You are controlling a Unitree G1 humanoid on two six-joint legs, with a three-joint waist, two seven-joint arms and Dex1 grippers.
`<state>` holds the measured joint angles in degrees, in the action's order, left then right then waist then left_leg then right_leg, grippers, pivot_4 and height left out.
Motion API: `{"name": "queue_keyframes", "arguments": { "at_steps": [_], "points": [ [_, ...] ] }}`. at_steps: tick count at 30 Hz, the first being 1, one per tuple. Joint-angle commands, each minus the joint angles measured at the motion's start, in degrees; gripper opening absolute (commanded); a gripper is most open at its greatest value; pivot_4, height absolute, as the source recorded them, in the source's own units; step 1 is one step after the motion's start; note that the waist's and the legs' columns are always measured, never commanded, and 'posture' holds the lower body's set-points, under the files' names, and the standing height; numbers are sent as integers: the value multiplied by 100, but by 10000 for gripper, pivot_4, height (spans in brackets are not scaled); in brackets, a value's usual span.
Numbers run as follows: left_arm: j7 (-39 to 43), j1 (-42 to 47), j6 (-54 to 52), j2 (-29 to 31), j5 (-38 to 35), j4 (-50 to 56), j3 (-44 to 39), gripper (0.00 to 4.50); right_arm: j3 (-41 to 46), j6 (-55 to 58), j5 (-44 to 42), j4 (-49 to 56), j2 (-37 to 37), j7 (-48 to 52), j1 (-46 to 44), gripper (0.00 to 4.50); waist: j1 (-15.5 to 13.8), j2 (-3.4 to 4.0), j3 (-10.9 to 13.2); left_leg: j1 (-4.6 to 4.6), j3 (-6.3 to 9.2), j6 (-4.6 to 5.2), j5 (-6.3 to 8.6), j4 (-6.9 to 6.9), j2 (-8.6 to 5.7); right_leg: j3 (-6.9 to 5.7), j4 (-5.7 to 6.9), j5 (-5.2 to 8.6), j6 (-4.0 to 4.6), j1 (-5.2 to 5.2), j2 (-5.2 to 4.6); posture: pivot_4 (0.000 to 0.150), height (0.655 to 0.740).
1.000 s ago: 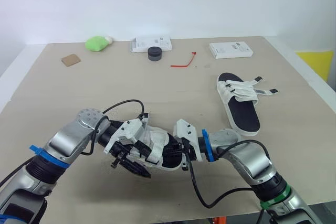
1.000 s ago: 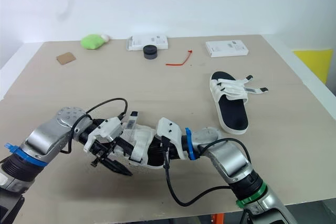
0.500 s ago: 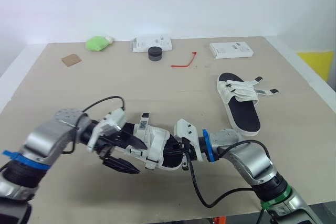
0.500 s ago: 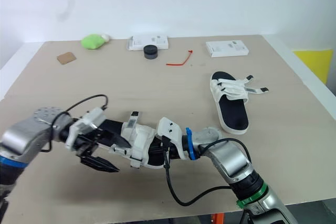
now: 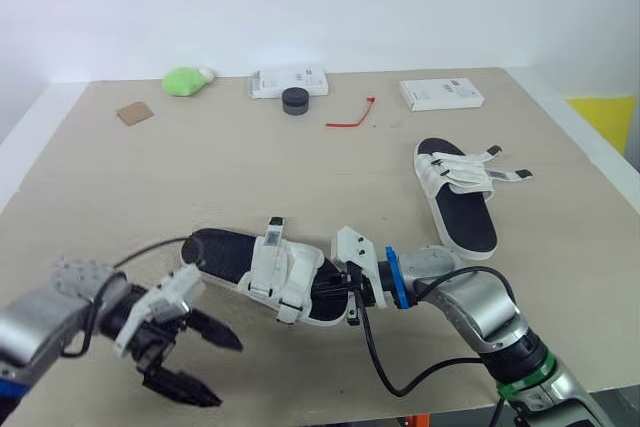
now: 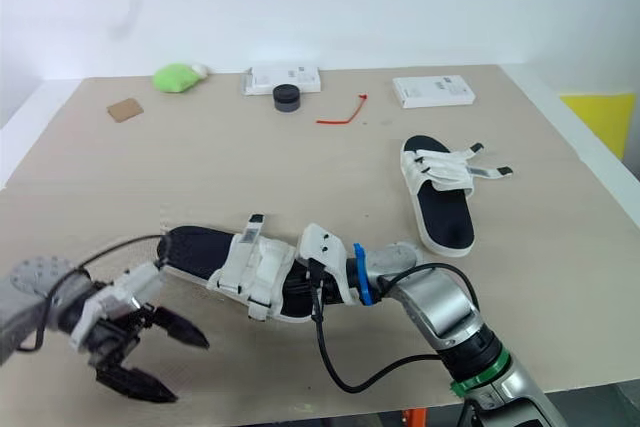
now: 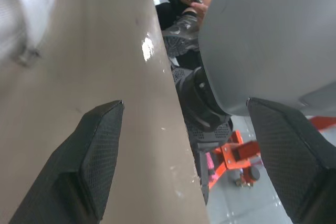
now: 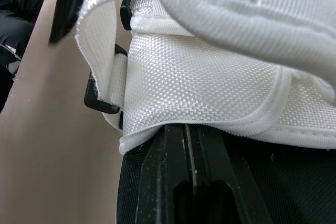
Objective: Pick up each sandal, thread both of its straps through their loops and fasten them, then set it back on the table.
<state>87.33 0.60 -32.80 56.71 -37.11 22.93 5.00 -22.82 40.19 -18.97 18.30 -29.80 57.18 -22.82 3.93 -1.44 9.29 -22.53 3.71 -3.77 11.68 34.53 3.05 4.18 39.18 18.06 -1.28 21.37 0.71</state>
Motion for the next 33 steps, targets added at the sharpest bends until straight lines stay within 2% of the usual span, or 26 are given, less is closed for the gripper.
{"name": "queue_keyframes", "arguments": {
  "at_steps": [1,4,7,18,26,33],
  "points": [
    [-884,-26,345,-711,209,182,54,38335,-215,239,-6,45,-90,-2,182,0,-22,0,2,0,0,0,0,2,-1,0,0,-3,-3,-1,0,1500,7400],
    [-1471,161,66,-1237,203,158,205,38335,-202,304,-23,119,-113,-11,205,0,-53,-9,2,-1,-2,0,0,12,-4,2,0,-9,-11,-4,-1,1500,7400],
    [-1625,257,233,-1394,404,50,312,38335,-197,348,-30,183,-122,-21,223,0,-56,-9,2,-1,-3,0,0,12,-3,4,0,-9,-12,-3,1,1500,7400],
    [-988,461,391,-825,326,-585,-12,38335,-199,347,-53,174,-146,-26,195,0,-62,-4,6,-1,-3,0,0,9,-3,2,0,-8,-10,-1,1,1500,7400],
    [-1301,637,283,-1221,239,-501,94,38335,-201,339,-51,145,-122,-45,179,0,-67,-5,6,-1,-6,0,0,10,-4,4,0,-7,-11,-1,0,1500,7400],
    [-1231,429,333,-1276,326,-268,348,38335,-172,348,-66,144,-132,-76,191,0,-70,-5,6,-1,-6,0,0,11,-4,4,0,-9,-11,-2,-1,1500,7400]
  ]
}}
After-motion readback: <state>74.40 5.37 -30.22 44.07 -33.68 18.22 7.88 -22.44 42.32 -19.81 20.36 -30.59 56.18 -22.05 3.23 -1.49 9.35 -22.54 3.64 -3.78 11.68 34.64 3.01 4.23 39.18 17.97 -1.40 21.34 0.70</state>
